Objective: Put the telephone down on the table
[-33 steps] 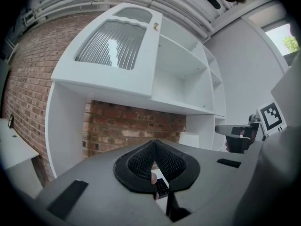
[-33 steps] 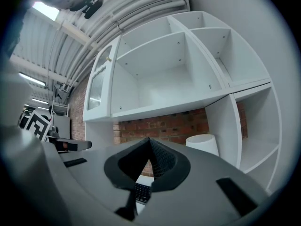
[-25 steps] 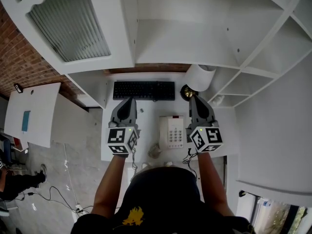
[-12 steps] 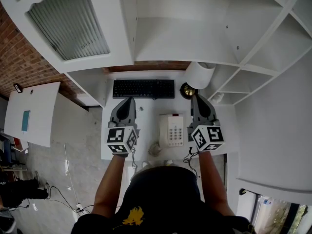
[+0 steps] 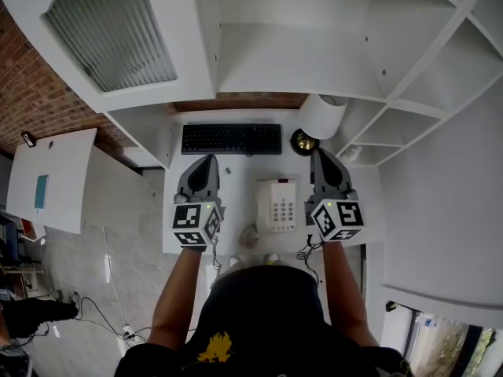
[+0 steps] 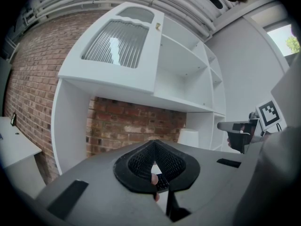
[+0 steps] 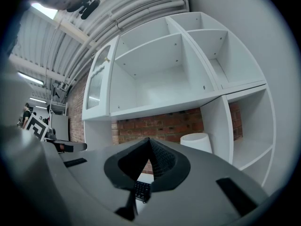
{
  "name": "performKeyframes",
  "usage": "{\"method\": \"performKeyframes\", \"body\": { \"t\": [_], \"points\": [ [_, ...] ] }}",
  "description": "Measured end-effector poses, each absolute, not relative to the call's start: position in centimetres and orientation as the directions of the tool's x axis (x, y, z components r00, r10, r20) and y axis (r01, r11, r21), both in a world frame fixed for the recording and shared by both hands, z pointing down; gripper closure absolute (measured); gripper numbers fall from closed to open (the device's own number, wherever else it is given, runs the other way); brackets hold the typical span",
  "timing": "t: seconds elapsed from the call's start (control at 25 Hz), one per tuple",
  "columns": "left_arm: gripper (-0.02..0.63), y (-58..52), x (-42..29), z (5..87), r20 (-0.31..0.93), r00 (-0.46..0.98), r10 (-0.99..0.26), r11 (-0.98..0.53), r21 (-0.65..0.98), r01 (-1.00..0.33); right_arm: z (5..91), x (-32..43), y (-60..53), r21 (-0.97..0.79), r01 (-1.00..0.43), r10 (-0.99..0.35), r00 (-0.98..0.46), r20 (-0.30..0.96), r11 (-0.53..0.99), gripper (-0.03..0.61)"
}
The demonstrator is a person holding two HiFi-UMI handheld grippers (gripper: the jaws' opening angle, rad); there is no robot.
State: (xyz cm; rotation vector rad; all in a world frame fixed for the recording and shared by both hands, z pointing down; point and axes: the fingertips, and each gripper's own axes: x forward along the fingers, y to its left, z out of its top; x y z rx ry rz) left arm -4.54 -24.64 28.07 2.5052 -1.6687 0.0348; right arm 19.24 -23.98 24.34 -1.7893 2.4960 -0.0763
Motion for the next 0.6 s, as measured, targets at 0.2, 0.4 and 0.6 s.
{"method": "performKeyframes", "body": {
  "t": [0.2, 0.4, 0.6],
  "points": [
    [0.597, -24.23, -4.19, 27.87, 0.086, 0.393, -0.916, -0.385, 0.089, -0.918, 24.22, 19.4, -23.64, -0.066, -0.944, -0.947, -0.322, -0.019, 0.322, 0.581],
    [0.597, -23.96, -3.85, 28.01, 0.087, 0.4, -0.912, -0.393, 0.092, -0.915, 24.12, 19.58, -23.31, -0.048, -0.945, -0.946, -0.324, -0.013, 0.324, 0.581],
    [0.597, -23.88, -3.84, 28.03, 0.085, 0.403, -0.911, -0.396, 0.089, -0.914, 24.08, 19.74, -23.1, -0.03, -0.945, -0.945, -0.325, -0.01, 0.326, 0.581]
  ]
}}
